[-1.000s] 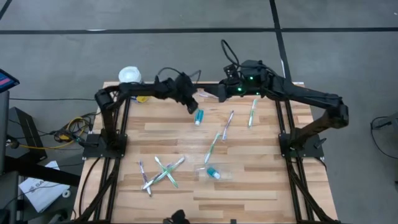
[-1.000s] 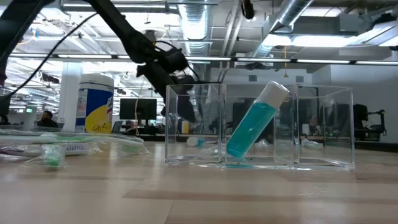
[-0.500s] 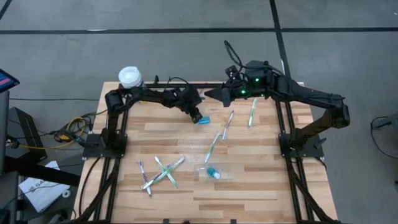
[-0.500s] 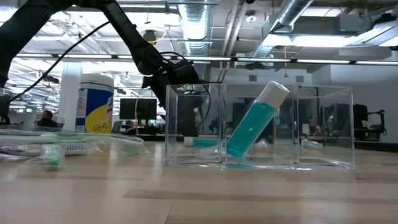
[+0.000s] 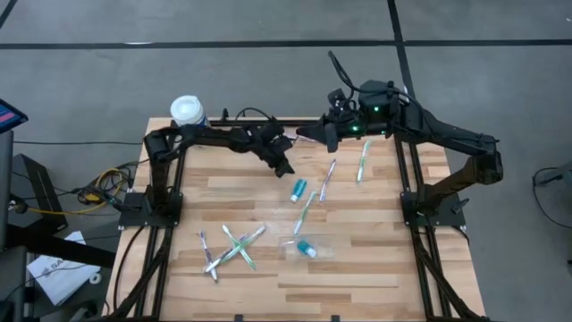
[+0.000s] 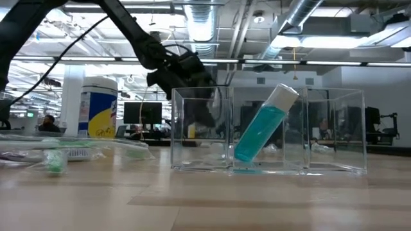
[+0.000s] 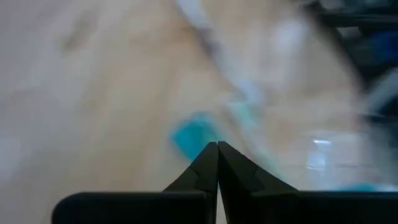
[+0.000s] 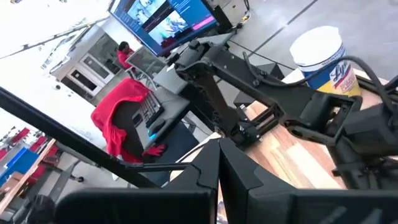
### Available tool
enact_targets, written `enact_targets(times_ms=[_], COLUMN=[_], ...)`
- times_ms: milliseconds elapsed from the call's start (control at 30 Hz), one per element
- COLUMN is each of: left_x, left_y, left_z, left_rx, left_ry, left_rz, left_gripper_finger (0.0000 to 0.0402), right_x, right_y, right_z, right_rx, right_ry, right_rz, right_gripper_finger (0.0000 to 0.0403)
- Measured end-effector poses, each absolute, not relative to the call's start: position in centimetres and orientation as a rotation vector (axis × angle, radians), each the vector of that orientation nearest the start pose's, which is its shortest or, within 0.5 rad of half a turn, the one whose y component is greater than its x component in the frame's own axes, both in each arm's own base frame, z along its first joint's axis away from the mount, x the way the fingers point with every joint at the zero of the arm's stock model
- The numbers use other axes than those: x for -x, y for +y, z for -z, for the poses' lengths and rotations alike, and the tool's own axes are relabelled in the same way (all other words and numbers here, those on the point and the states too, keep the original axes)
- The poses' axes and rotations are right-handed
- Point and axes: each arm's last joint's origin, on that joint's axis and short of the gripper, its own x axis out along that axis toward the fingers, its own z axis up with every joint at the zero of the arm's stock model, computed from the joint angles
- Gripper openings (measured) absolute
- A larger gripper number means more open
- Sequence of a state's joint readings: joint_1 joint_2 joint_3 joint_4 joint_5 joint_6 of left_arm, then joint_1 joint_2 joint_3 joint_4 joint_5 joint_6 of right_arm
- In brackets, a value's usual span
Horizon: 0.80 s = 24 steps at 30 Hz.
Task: Pick & Place toothbrushing station
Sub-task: Put the blue mouthwash bottle in the transparent organizer
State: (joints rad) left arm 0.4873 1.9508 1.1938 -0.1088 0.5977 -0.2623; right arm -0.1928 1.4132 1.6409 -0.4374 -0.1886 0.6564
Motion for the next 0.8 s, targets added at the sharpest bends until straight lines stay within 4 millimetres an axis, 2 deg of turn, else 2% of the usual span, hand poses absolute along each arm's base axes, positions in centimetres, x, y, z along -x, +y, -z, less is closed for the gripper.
enact_targets(times_ms=[233,333,433,567,800], left_x=[-35.3,-35.0,-34.5,-34.0,-35.3], left_y=[17.3,16.7,15.7,13.7,10.5], left_z=[-18.2,-20.6,-22.8,-23.4,-21.5], left_rx=[0.653,0.619,0.588,0.722,0.766], left_ry=[0.689,0.625,0.583,0.667,0.779], left_rz=[-0.060,-0.008,0.064,0.043,-0.156], left_gripper_finger=[0.0000,0.0001,0.0013,0.0063,0.0190], right_x=[-29.3,-29.0,-28.7,-28.6,-28.2], right_y=[-5.3,-5.3,-5.6,-5.8,-6.4], right_z=[-45.7,-45.0,-44.0,-43.9,-44.8], right_rx=[-0.643,-0.546,-0.521,-0.490,-0.423], right_ry=[0.210,0.291,0.393,0.398,0.329], right_rz=[0.059,0.065,0.092,0.094,0.085], right_gripper_finger=[0.0000,0.0000,0.0000,0.0000,0.0000])
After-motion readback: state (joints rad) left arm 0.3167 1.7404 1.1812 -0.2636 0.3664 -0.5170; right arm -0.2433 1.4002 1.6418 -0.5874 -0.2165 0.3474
